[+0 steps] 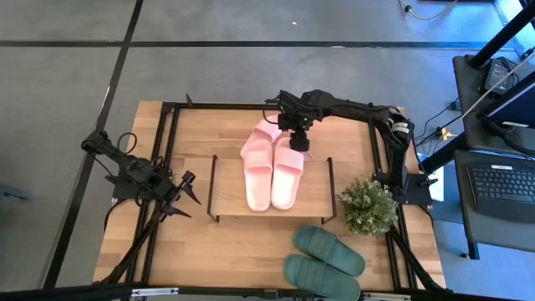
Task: Pick and place slides into the shelf
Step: Adjust the pink slipper on the shelf
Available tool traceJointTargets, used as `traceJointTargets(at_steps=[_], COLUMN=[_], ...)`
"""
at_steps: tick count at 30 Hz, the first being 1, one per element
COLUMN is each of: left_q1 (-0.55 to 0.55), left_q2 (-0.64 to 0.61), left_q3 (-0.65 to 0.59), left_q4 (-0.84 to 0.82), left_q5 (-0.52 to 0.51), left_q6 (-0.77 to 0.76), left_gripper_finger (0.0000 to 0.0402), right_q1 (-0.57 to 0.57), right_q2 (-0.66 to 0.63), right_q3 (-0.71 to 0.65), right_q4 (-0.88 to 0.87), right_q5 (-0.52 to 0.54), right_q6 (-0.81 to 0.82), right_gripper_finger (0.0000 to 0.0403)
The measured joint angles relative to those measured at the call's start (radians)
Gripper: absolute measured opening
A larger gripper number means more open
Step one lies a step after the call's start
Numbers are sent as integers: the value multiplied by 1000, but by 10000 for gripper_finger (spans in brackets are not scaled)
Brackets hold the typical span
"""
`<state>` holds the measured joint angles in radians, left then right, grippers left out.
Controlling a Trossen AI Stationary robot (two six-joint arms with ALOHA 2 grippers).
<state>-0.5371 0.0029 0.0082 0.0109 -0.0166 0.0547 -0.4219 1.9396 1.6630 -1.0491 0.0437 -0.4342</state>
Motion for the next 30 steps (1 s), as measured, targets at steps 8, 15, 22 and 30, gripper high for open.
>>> traceJointTargets(at_steps=[8,15,22,30], left_q1=[0,0,0,0], left_q2=[0,0,0,0], left_q3=[0,0,0,0], left_q4=[0,0,0,0], left_q5=[0,0,0,0], left_q6=[0,0,0,-1], left_gripper_finger=[221,221,221,221], right_q1=[39,50,51,50], right_q2=[0,-2,-2,-2], right_q3=[0,12,61,105], right_q4=[-9,-19,-31,-90], right_q5=[67,74,71,68], right_q6=[-22,-17,-16,-15], right_gripper_finger=[190,190,190,190])
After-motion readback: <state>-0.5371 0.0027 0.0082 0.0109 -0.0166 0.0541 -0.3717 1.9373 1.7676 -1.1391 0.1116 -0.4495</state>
